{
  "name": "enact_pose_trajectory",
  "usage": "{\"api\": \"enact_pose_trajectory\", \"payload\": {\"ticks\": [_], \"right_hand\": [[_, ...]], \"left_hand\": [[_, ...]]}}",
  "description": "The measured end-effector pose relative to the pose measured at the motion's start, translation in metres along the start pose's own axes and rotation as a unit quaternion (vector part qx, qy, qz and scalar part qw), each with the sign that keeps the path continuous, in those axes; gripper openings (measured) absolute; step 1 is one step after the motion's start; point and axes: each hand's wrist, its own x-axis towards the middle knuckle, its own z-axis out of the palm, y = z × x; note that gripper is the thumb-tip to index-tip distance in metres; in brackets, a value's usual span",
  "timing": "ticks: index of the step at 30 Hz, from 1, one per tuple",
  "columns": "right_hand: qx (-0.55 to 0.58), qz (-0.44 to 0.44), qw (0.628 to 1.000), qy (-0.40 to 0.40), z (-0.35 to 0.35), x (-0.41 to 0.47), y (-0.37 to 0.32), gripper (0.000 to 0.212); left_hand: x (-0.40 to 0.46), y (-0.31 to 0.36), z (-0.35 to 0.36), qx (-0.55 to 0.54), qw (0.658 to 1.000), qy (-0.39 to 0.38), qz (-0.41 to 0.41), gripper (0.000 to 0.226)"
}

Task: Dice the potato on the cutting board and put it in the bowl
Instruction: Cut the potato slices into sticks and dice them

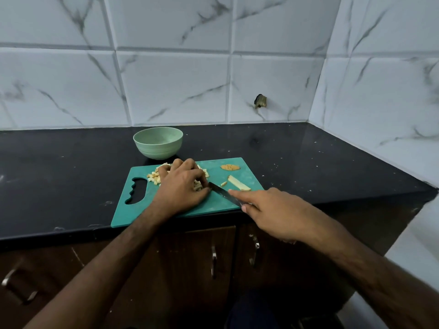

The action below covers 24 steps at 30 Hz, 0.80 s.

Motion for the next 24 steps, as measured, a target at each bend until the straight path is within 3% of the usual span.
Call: {"api": "enact_pose_trajectory", "payload": {"ticks": [7, 10, 14, 17, 20, 24], "right_hand": [[0.048, -0.002, 0.996, -0.070, -0.024, -0.005, 0.013, 0.047], [0.125, -0.002, 0.988, -0.087, -0.038, -0.010, 0.034, 0.047], [0.230, 0.010, 0.971, 0.063, -0.023, 0.006, 0.064, 0.048], [0.354, 0.013, 0.926, 0.129, -0.005, 0.026, 0.080, 0.048], [0.440, 0.019, 0.881, 0.172, 0.011, 0.045, 0.088, 0.047], [0.501, 0.027, 0.833, 0.233, 0.021, 0.069, 0.091, 0.047]], "left_hand": [[0.000, 0.001, 0.001, 0.006, 1.000, 0.006, -0.010, 0.019], [-0.002, 0.002, 0.001, 0.024, 0.999, 0.018, -0.011, 0.015], [-0.002, 0.006, 0.003, 0.049, 0.996, 0.035, 0.060, 0.018], [0.004, 0.006, 0.001, 0.016, 0.982, -0.069, 0.176, 0.040], [0.014, 0.002, 0.001, -0.006, 0.967, -0.147, 0.206, 0.046], [0.013, 0.002, 0.002, 0.043, 0.973, -0.087, 0.208, 0.045]]}}
